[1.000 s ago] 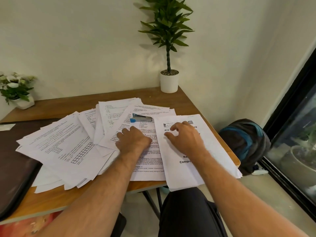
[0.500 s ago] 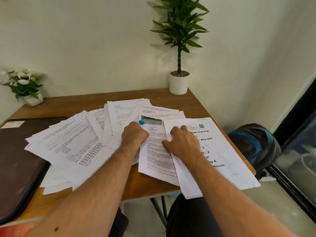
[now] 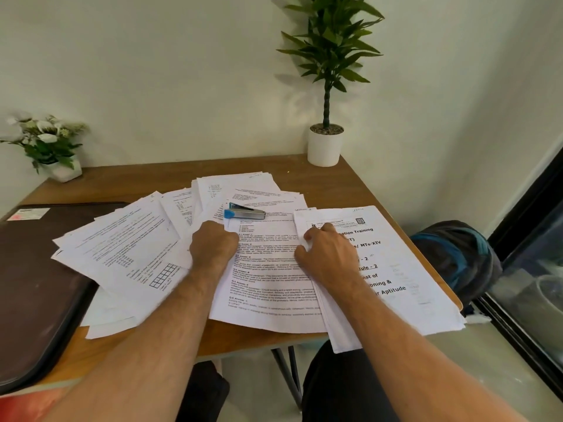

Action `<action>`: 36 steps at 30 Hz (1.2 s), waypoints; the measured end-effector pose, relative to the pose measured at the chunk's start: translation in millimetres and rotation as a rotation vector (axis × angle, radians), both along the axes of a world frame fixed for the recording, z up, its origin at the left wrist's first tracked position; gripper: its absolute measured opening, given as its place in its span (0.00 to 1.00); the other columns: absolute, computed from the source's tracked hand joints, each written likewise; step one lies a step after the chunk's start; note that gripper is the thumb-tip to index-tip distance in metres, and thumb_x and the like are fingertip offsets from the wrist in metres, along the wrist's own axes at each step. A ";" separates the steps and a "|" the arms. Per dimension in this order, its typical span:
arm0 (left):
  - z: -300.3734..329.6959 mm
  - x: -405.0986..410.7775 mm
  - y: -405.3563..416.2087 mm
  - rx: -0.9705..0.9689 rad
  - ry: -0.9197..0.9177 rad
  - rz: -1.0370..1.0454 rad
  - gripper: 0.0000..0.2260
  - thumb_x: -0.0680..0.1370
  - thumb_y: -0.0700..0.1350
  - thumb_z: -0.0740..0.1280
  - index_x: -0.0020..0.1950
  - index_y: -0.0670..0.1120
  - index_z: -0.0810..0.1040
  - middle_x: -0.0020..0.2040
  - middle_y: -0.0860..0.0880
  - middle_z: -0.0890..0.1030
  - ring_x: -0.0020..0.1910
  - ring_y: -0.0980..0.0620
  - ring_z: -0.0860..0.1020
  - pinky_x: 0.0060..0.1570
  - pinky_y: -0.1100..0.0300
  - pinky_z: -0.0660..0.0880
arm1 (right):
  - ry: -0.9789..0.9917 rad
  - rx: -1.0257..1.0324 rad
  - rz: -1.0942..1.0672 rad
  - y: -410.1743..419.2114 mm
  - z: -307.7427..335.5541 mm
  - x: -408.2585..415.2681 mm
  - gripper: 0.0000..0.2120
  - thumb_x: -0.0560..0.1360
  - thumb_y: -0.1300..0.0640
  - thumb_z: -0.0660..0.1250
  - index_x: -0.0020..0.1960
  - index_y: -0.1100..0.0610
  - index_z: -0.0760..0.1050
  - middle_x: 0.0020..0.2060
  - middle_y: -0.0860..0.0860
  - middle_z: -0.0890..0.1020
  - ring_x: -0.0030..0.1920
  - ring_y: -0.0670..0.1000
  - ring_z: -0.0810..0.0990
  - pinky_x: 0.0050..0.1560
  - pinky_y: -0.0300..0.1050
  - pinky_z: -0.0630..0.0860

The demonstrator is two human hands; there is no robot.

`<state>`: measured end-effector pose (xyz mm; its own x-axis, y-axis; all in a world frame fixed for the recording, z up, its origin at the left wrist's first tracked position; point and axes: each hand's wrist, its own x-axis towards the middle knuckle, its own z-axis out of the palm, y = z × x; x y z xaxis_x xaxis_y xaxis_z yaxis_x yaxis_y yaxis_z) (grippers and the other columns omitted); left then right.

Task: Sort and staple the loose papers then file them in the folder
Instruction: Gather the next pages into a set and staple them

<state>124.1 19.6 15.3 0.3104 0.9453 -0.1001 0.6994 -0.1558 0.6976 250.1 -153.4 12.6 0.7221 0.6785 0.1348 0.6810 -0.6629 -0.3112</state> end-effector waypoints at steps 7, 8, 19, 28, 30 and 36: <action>1.0 -34.5 14.4 0.005 -0.004 0.057 0.09 0.78 0.44 0.70 0.56 0.43 0.78 0.56 0.45 0.82 0.51 0.44 0.78 0.51 0.52 0.75 | 0.020 0.008 0.005 0.2 1.8 -4.7 0.21 0.76 0.41 0.63 0.64 0.50 0.77 0.58 0.50 0.76 0.52 0.54 0.80 0.50 0.51 0.80; 1.6 -37.1 13.9 -0.004 -0.003 0.058 0.11 0.78 0.44 0.70 0.59 0.43 0.78 0.58 0.44 0.82 0.53 0.44 0.78 0.50 0.52 0.74 | 0.024 0.003 0.001 -0.3 2.5 -4.3 0.21 0.76 0.41 0.63 0.65 0.50 0.77 0.58 0.50 0.77 0.52 0.54 0.80 0.51 0.51 0.80; 10.9 -41.5 10.8 0.258 0.226 0.040 0.14 0.82 0.49 0.65 0.66 0.44 0.77 0.61 0.44 0.82 0.53 0.45 0.79 0.51 0.52 0.76 | 0.015 0.077 0.177 45.3 17.9 -28.5 0.20 0.77 0.49 0.65 0.69 0.51 0.73 0.64 0.52 0.75 0.62 0.56 0.76 0.57 0.52 0.76; -18.6 -43.6 30.9 0.476 0.282 -0.098 0.21 0.82 0.65 0.57 0.67 0.53 0.74 0.55 0.52 0.83 0.51 0.50 0.81 0.47 0.54 0.78 | 0.027 -0.018 0.283 140.2 20.6 -32.5 0.27 0.81 0.46 0.64 0.77 0.52 0.63 0.71 0.53 0.72 0.70 0.56 0.68 0.67 0.56 0.72; -21.7 -43.7 34.1 0.485 0.327 -0.135 0.25 0.81 0.68 0.54 0.71 0.55 0.71 0.58 0.51 0.82 0.54 0.49 0.81 0.49 0.52 0.78 | 0.004 -0.088 0.290 154.9 14.0 -30.8 0.24 0.81 0.45 0.63 0.74 0.53 0.67 0.69 0.54 0.74 0.68 0.56 0.70 0.66 0.55 0.73; -24.9 -48.5 48.1 0.469 0.375 -0.172 0.31 0.79 0.72 0.50 0.75 0.58 0.67 0.62 0.50 0.80 0.59 0.47 0.79 0.53 0.50 0.78 | -0.143 -0.005 0.268 164.2 3.0 -13.4 0.15 0.82 0.49 0.61 0.65 0.53 0.76 0.59 0.53 0.78 0.59 0.53 0.74 0.61 0.52 0.74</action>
